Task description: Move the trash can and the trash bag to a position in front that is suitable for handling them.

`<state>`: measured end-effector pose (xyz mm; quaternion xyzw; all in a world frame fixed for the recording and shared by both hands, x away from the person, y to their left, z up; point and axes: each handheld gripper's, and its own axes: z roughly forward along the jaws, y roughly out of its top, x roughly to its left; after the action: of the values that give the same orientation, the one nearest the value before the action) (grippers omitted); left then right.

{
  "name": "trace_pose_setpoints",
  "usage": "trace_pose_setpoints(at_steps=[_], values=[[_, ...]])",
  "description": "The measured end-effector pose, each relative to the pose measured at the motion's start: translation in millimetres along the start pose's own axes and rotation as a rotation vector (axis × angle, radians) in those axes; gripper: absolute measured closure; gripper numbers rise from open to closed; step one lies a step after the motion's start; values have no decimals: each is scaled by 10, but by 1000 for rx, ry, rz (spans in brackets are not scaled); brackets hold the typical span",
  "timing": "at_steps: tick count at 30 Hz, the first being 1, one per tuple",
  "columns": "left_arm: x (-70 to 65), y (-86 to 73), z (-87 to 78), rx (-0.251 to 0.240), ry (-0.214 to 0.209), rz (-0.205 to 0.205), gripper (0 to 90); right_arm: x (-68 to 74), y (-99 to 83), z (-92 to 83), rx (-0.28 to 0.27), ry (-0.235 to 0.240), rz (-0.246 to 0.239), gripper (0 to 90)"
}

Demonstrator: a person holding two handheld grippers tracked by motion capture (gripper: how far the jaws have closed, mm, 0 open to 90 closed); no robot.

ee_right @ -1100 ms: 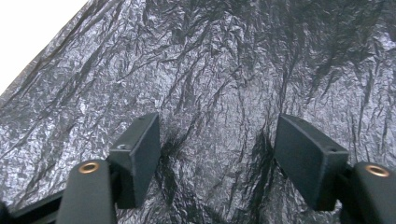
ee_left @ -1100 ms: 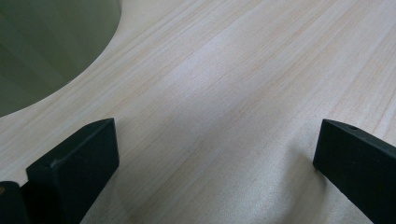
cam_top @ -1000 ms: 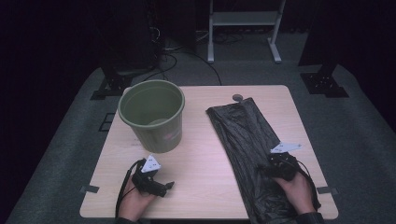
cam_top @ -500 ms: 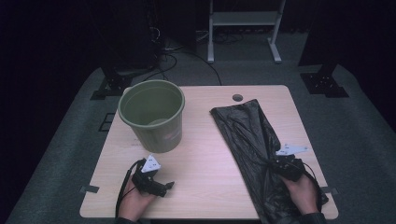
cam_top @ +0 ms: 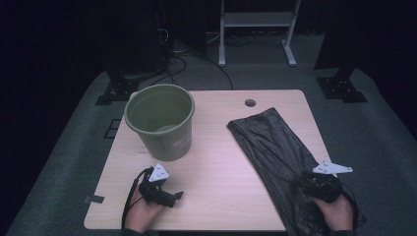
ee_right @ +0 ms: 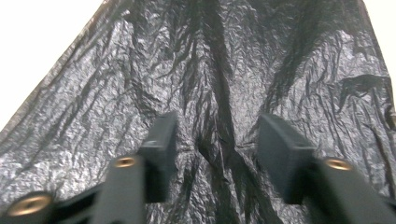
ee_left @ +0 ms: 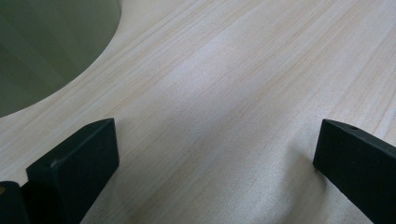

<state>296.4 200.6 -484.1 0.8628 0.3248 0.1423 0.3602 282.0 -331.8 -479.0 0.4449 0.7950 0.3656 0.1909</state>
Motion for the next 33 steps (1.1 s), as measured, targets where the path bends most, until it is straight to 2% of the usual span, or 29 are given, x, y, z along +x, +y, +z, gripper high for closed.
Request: trace_pose_setpoints(at_steps=[5, 9, 10, 16, 25, 33], values=[[-1, -4, -5, 0, -1, -1, 0, 10, 0, 80, 28, -36, 0, 186], [7, -10, -16, 0, -8, 2, 0, -1, -2, 101, 31, -30, 10, 150], [5, -12, -31, -5, -11, -2, 0, 5, -2, 115, 37, -20, 6, 108], [12, -15, -137, -55, -26, -32, 0, 9, -6, 122, 35, -24, 6, 85], [35, 23, -255, -62, -36, -43, 0, 12, 1, 132, 40, -38, 20, 69], [91, 114, -448, -78, -20, -57, 0, 11, 2, 133, 40, -37, 21, 69]])
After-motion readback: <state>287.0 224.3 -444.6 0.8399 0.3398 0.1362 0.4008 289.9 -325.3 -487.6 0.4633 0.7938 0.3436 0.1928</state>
